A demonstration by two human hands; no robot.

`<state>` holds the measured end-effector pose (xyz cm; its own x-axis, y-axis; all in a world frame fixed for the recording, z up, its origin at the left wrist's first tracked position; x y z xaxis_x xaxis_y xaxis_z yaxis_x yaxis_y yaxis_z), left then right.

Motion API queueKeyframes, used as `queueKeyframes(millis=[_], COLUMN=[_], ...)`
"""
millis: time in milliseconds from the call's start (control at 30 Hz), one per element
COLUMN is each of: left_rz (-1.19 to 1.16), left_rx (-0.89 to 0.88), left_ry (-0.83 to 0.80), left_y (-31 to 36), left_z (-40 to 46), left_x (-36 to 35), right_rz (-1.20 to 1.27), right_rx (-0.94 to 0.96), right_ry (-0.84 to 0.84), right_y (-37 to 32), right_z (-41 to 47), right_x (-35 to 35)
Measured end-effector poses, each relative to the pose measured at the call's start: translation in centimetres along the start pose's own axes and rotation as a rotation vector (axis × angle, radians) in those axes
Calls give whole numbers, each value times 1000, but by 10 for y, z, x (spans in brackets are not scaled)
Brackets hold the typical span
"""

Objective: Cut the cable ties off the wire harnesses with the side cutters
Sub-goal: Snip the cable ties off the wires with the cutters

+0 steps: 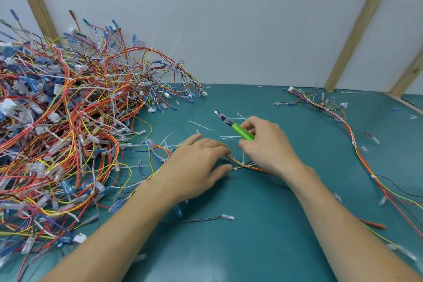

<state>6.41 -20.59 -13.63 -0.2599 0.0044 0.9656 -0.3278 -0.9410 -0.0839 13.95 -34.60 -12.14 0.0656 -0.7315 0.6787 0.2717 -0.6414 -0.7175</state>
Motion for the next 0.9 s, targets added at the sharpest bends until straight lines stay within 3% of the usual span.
queueKeyframes(millis=[100, 333, 600, 900], left_rz=[63, -4, -187, -204], left_rx=[-1, 37, 304, 544], left_ry=[-54, 5, 219, 235], left_y=[0, 6, -24, -51], left_z=[-1, 5, 2, -4], left_x=[-9, -9, 6, -5], right_rz=[60, 222, 531, 393], right_rx=[28, 146, 268, 263], right_ry=[123, 294, 146, 192], right_y=[-4, -19, -34, -28], right_z=[-3, -13, -19, -13], right_x=[1, -7, -20, -5])
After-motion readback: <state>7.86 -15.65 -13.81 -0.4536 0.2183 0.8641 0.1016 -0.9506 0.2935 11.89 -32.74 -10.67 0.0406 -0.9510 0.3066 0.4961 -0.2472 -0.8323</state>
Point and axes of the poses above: each hand's wrist, its own z-axis towards the middle knuckle, its own x-axis out of the back of the hand, y = z × x, the point moved 7 cm from there along z, towards the middle knuckle, and after that the axes turned 11 degrees about z, right-handed, at the moved point
